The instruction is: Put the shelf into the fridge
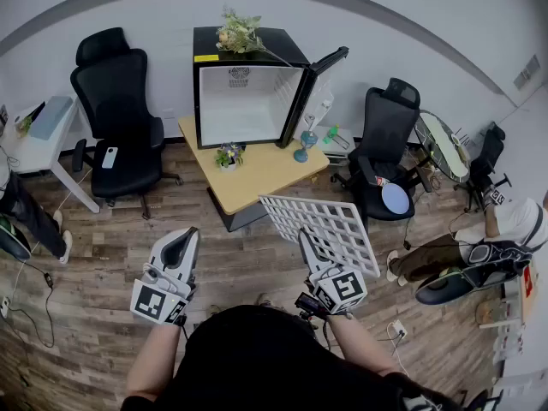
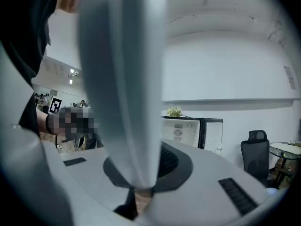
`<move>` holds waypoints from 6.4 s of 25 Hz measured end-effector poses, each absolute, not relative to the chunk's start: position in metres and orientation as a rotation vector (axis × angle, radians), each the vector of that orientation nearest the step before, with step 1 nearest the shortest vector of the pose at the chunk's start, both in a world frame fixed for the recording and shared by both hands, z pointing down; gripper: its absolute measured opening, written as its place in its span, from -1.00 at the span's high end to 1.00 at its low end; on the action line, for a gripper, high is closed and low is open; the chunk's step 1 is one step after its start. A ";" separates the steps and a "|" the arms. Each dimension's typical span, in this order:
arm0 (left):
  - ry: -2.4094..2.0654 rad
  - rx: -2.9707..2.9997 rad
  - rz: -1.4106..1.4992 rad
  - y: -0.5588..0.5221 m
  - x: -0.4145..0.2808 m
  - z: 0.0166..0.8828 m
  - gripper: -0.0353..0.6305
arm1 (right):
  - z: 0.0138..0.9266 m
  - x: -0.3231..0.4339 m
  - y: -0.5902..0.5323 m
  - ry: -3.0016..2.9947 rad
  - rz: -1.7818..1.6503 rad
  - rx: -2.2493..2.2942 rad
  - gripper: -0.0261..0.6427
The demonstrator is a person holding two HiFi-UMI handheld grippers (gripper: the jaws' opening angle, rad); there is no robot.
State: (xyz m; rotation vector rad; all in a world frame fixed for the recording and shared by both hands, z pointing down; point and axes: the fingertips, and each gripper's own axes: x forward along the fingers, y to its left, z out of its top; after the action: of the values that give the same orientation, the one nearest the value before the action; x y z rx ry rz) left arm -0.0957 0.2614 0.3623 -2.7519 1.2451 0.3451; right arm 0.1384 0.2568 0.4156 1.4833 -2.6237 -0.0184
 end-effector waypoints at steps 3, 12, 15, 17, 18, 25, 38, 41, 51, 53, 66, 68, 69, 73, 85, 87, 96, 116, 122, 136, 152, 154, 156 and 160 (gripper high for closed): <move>1.235 -2.759 0.351 0.262 -0.104 0.362 0.84 | 0.417 0.132 0.258 -2.629 0.000 1.505 0.80; 1.186 -2.793 0.391 0.272 -0.134 0.366 0.84 | 0.417 0.107 0.270 -2.655 0.066 1.578 0.80; 1.172 -2.804 0.397 0.272 -0.147 0.369 0.84 | 0.414 0.097 0.273 -2.667 0.097 1.617 0.80; 1.169 -2.813 0.402 0.271 -0.154 0.372 0.84 | 0.415 0.093 0.275 -2.659 0.116 1.640 0.80; 1.167 -2.818 0.406 0.271 -0.156 0.374 0.84 | 0.415 0.092 0.277 -2.653 0.120 1.645 0.80; 1.150 -2.861 0.424 0.268 -0.151 0.385 0.84 | 0.417 0.095 0.285 -2.617 0.130 1.649 0.80; 1.186 -2.849 0.291 0.229 -0.148 0.392 0.84 | 0.435 0.086 0.222 -2.699 0.197 1.592 0.80; 1.204 -2.846 0.270 0.210 -0.148 0.395 0.84 | 0.439 0.085 0.201 -2.708 0.211 1.574 0.80; 1.239 -2.859 0.240 0.128 -0.137 0.400 0.84 | 0.451 0.086 0.116 -2.721 0.286 1.489 0.80; 1.248 -2.862 0.239 0.111 -0.134 0.401 0.84 | 0.455 0.087 0.097 -2.725 0.309 1.484 0.80; 1.318 -2.865 0.210 0.012 -0.110 0.407 0.84 | 0.476 0.111 -0.010 -2.744 0.448 1.440 0.80; 1.320 -2.861 0.206 -0.001 -0.106 0.406 0.84 | 0.476 0.114 -0.024 -2.752 0.454 1.436 0.80; 1.323 -2.860 0.205 -0.008 -0.104 0.405 0.84 | 0.476 0.115 -0.031 -2.755 0.456 1.433 0.80; 1.346 -2.850 0.195 -0.031 -0.096 0.404 0.84 | 0.479 0.118 -0.054 -2.785 0.464 1.390 0.80; 1.353 -2.847 0.154 -0.072 -0.054 0.410 0.84 | 0.500 0.129 -0.099 -2.844 0.600 1.317 0.80; 1.357 -2.846 0.139 -0.074 -0.053 0.410 0.84 | 0.501 0.129 -0.104 -2.861 0.638 1.316 0.80; 1.363 -2.833 0.123 -0.083 -0.065 0.407 0.84 | 0.505 0.122 -0.128 -2.904 1.018 1.398 0.80; 1.269 -2.898 0.101 -0.137 -0.101 0.409 0.84 | 0.488 0.078 -0.185 -2.938 1.776 1.476 0.80; 1.285 -2.898 0.096 -0.142 -0.111 0.410 0.84 | 0.507 0.071 -0.197 -2.798 2.062 1.490 0.80; 1.309 -2.896 0.088 -0.148 -0.123 0.417 0.84 | 0.521 0.054 -0.217 -2.716 2.249 1.371 0.80; 1.338 -2.905 0.069 -0.154 -0.129 0.426 0.84 | 0.533 0.053 -0.230 -2.662 2.398 1.269 0.80; 1.335 -2.906 0.064 -0.153 -0.129 0.427 0.84 | 0.535 0.054 -0.231 -2.659 2.411 1.262 0.80; 1.335 -2.906 0.058 -0.153 -0.129 0.428 0.84 | 0.536 0.053 -0.232 -2.661 2.428 1.247 0.80; 1.327 -2.915 0.052 -0.151 -0.127 0.430 0.84 | 0.536 0.052 -0.232 -2.651 2.462 1.224 0.80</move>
State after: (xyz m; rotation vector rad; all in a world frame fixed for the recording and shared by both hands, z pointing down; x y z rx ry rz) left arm -0.1273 -0.1506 0.4300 -2.9149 1.3267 0.0520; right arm 0.0522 -0.2320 0.5358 1.2238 -2.6514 2.4625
